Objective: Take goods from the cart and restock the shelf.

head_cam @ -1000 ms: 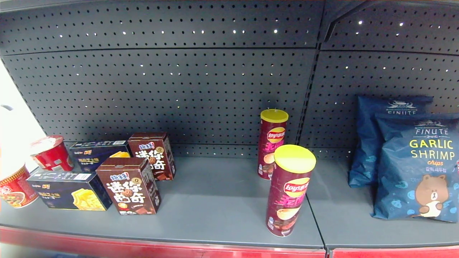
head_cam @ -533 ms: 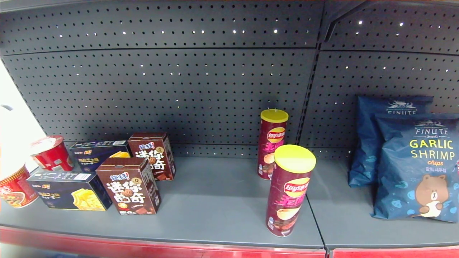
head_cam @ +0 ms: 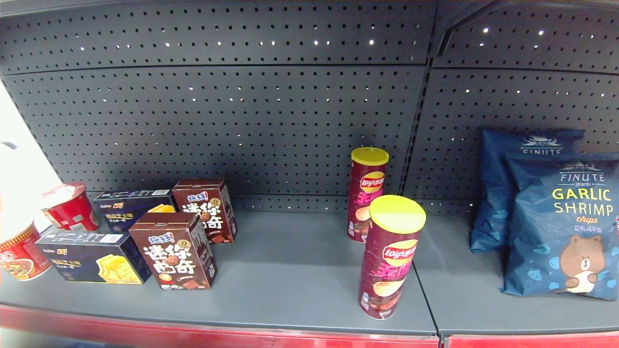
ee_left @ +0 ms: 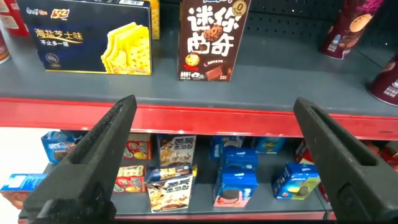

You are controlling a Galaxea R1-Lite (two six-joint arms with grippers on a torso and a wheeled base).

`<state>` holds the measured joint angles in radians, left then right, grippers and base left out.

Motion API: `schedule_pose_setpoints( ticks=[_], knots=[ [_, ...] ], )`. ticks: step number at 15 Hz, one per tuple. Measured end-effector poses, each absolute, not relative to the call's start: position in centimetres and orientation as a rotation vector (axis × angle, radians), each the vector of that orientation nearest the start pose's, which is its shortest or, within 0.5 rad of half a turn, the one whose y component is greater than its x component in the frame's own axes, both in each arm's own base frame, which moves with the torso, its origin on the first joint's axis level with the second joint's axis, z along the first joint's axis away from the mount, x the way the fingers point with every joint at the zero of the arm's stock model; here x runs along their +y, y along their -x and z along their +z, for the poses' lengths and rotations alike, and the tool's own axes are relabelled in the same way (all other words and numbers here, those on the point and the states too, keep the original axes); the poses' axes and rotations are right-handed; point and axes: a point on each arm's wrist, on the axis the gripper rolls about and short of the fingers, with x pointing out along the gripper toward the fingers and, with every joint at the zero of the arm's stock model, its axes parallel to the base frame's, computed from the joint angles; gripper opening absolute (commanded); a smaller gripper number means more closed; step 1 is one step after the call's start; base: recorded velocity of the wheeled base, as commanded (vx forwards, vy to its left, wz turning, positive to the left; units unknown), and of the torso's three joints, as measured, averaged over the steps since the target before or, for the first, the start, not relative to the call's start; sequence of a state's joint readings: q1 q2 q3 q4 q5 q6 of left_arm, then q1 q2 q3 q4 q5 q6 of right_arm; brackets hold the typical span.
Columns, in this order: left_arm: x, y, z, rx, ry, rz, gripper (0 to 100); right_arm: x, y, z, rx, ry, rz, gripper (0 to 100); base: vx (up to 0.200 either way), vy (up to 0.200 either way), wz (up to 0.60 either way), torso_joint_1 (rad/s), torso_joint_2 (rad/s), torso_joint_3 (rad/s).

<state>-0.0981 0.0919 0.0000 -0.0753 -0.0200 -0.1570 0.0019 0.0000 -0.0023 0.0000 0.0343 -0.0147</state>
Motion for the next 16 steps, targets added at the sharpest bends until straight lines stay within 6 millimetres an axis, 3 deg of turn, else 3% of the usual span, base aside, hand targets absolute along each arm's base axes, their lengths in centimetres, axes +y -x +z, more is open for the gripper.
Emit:
schedule_pose_setpoints(
  ticks=[6, 16],
  knots=[
    [-0.13, 1.57, 8.50, 0.035, 0.158, -0.225, 100, 0.08, 2.28, 7.54, 0.000, 0.014, 0.036, 100, 0.000, 0.000, 0.00, 0.000, 0.00, 0.000],
    [-0.14, 1.36, 8.65, 0.064, 0.155, -0.172, 100, 0.08, 2.28, 7.55, 0.000, 0.014, 0.036, 100, 0.000, 0.000, 0.00, 0.000, 0.00, 0.000]
  ],
)
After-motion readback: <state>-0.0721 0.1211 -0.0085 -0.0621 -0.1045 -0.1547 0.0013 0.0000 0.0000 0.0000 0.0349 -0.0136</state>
